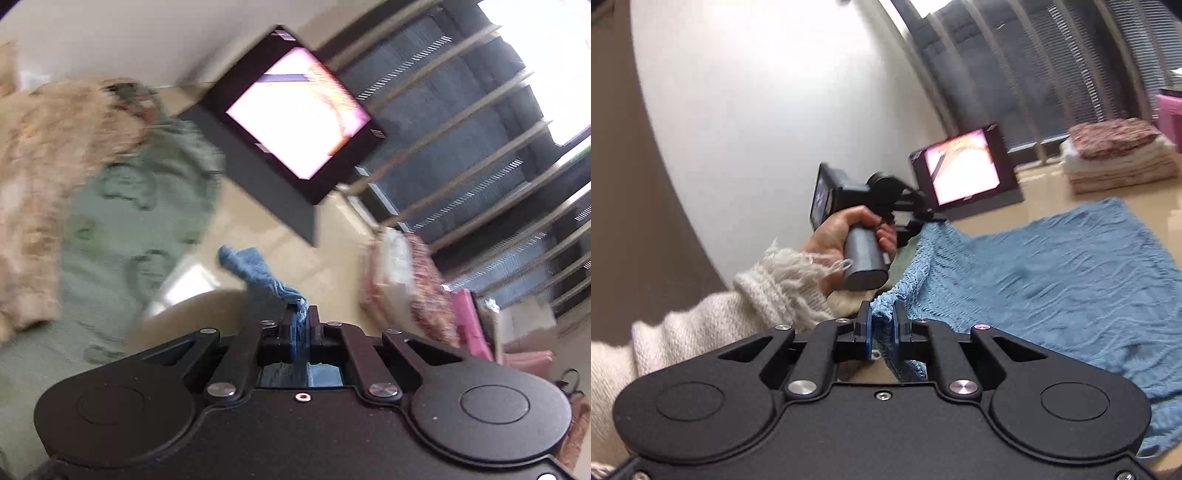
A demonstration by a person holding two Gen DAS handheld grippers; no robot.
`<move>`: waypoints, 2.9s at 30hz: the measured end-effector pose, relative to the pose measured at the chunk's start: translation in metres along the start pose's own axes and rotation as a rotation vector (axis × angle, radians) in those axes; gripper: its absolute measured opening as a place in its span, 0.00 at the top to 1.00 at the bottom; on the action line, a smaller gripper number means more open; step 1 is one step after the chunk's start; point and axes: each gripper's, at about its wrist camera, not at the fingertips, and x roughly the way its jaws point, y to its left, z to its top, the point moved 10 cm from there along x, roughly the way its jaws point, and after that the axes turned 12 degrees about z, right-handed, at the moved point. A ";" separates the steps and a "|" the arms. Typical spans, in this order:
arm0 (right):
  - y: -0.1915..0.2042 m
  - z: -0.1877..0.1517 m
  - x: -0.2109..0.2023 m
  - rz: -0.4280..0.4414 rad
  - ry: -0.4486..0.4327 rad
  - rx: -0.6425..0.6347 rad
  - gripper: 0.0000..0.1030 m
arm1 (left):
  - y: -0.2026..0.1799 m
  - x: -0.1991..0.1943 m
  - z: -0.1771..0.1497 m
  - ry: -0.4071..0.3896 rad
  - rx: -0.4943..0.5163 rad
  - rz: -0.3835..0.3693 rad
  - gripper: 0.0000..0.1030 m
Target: Fold clothes
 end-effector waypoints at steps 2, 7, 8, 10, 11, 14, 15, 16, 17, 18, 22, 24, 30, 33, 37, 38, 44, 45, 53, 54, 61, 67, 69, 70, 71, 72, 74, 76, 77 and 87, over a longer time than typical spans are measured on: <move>-0.011 0.008 -0.021 -0.008 -0.060 0.029 0.91 | -0.030 -0.002 -0.006 -0.005 0.030 -0.025 0.96; -0.048 0.017 -0.086 -0.053 -0.193 0.123 0.91 | -0.118 0.015 -0.041 0.007 0.133 -0.071 0.96; -0.058 0.016 -0.099 -0.070 -0.215 0.140 0.91 | -0.134 0.022 -0.053 0.017 0.155 -0.075 0.96; -0.081 0.010 -0.121 -0.113 -0.239 0.183 0.91 | -0.164 0.041 -0.078 0.029 0.209 -0.064 0.96; -0.093 0.007 -0.131 -0.136 -0.248 0.205 0.91 | -0.177 0.052 -0.089 0.034 0.235 -0.053 0.96; -0.131 -0.011 -0.153 -0.210 -0.250 0.276 0.91 | -0.209 0.090 -0.125 0.052 0.334 0.001 0.96; -0.144 -0.018 -0.156 -0.228 -0.243 0.303 0.91 | -0.216 0.101 -0.136 0.054 0.368 0.028 0.96; -0.156 -0.025 -0.157 -0.244 -0.235 0.332 0.91 | -0.222 0.112 -0.147 0.057 0.400 0.055 0.96; -0.168 -0.032 -0.155 -0.256 -0.227 0.359 0.91 | -0.224 0.123 -0.156 0.064 0.417 0.080 0.96; -0.178 -0.037 -0.153 -0.261 -0.221 0.381 0.91 | -0.225 0.132 -0.163 0.069 0.429 0.101 0.96; -0.208 -0.051 -0.150 -0.259 -0.208 0.443 0.92 | -0.228 0.154 -0.177 0.070 0.466 0.147 0.96; -0.216 -0.054 -0.150 -0.254 -0.208 0.457 0.92 | -0.227 0.161 -0.179 0.077 0.469 0.158 0.96; -0.224 -0.056 -0.152 -0.243 -0.216 0.482 0.92 | -0.227 0.153 -0.171 0.070 0.394 0.076 0.85; -0.227 -0.057 -0.154 -0.233 -0.216 0.498 0.91 | -0.227 0.141 -0.154 0.019 0.379 0.054 0.51; -0.229 -0.057 -0.153 -0.226 -0.210 0.493 0.88 | -0.223 0.137 -0.146 0.041 0.455 0.114 0.49; -0.229 -0.057 -0.154 -0.226 -0.207 0.486 0.88 | -0.223 0.138 -0.146 0.062 0.481 0.136 0.49; -0.225 -0.054 -0.150 -0.251 -0.170 0.406 0.88 | -0.251 0.162 -0.187 0.106 0.710 0.232 0.49; -0.223 -0.053 -0.150 -0.256 -0.161 0.388 0.88 | -0.256 0.170 -0.194 0.111 0.738 0.254 0.49; -0.216 -0.049 -0.146 -0.260 -0.113 0.280 0.88 | -0.258 0.210 -0.224 0.118 0.858 0.469 0.82; -0.214 -0.049 -0.146 -0.257 -0.107 0.267 0.88 | -0.258 0.211 -0.223 0.112 0.855 0.475 0.92; -0.188 -0.034 -0.145 -0.234 -0.079 0.146 0.93 | -0.258 0.177 -0.188 0.102 0.741 0.309 0.95; -0.125 -0.002 -0.132 -0.153 -0.082 -0.001 0.93 | -0.216 0.106 -0.102 0.109 0.488 0.090 0.95; -0.099 0.006 -0.123 -0.115 -0.073 -0.050 0.93 | -0.187 0.079 -0.072 0.107 0.408 0.026 0.95; -0.086 0.008 -0.115 -0.101 -0.062 -0.077 0.93 | -0.171 0.066 -0.058 0.105 0.373 -0.003 0.95; -0.074 0.009 -0.107 -0.087 -0.046 -0.099 0.93 | -0.155 0.057 -0.046 0.104 0.351 -0.014 0.95; -0.062 0.009 -0.098 -0.072 -0.028 -0.120 0.93 | -0.137 0.050 -0.035 0.107 0.323 -0.025 0.95; -0.042 0.005 -0.080 -0.047 0.017 -0.159 0.93 | -0.102 0.037 -0.017 0.109 0.267 -0.047 0.95; -0.024 0.000 -0.062 -0.024 0.060 -0.189 0.93 | -0.070 0.027 -0.002 0.105 0.208 -0.070 0.95; -0.016 -0.003 -0.054 -0.012 0.080 -0.202 0.93 | -0.056 0.023 0.003 0.103 0.186 -0.077 0.95; 0.019 -0.026 0.007 0.028 0.224 -0.236 0.93 | 0.019 0.022 0.032 0.120 0.069 -0.116 0.95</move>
